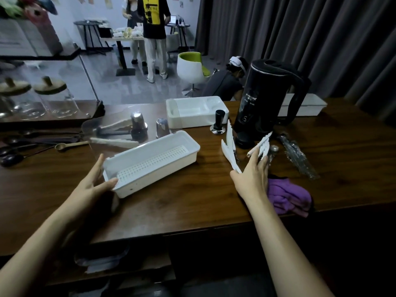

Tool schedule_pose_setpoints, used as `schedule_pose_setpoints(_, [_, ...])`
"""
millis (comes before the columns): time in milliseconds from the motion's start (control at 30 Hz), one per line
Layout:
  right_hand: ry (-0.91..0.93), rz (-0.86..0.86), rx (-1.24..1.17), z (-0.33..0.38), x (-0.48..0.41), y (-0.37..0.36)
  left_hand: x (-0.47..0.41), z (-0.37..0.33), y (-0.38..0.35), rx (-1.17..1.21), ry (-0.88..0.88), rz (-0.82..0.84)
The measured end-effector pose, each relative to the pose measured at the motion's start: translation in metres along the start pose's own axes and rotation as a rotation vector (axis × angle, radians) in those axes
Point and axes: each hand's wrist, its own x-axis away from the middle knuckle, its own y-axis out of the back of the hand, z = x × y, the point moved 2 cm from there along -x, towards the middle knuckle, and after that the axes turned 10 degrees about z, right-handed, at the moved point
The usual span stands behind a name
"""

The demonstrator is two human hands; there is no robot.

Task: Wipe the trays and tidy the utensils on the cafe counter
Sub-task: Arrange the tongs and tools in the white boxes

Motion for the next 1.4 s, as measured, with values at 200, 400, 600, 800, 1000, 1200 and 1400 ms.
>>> schedule_pose_setpoints(200, [-0.148, 0.144, -0.005, 0.008, 0.007, -0.002, -0.001, 0.007, 0.011, 0.047, 0.026, 0.013])
schedule_pose_setpoints(400, [-0.24, 0.003, 0.061, 0.02, 0.002, -0.006, 0.0, 0.007, 0.015, 0.033, 0.025, 0.06])
schedule_pose_setpoints(600, [-0.166, -0.104, 0.026, 0.02, 0.014, -0.011, 0.0, 0.008, 0.014, 0.065, 0.011, 0.071])
schedule_pose_setpoints(800, [-0.016, -0.17, -0.139, 0.016, 0.051, 0.005, 0.0, 0.009, 0.012, 0.086, 0.005, 0.053])
schedule_pose_setpoints(1000, [0.198, 0.069, -0.488, 0.028, 0.065, 0.004, -0.002, 0.009, 0.012, 0.111, 0.011, 0.062])
schedule_pose_setpoints(1200, [0.365, 0.371, -0.338, 0.067, 0.061, -0.011, -0.003, 0.005, 0.013, 0.119, 0.031, 0.081])
schedule_pose_setpoints(1400, [0.375, 0.425, -0.106, 0.084, 0.052, -0.003, -0.003, 0.004, 0.013, 0.116, 0.024, 0.082])
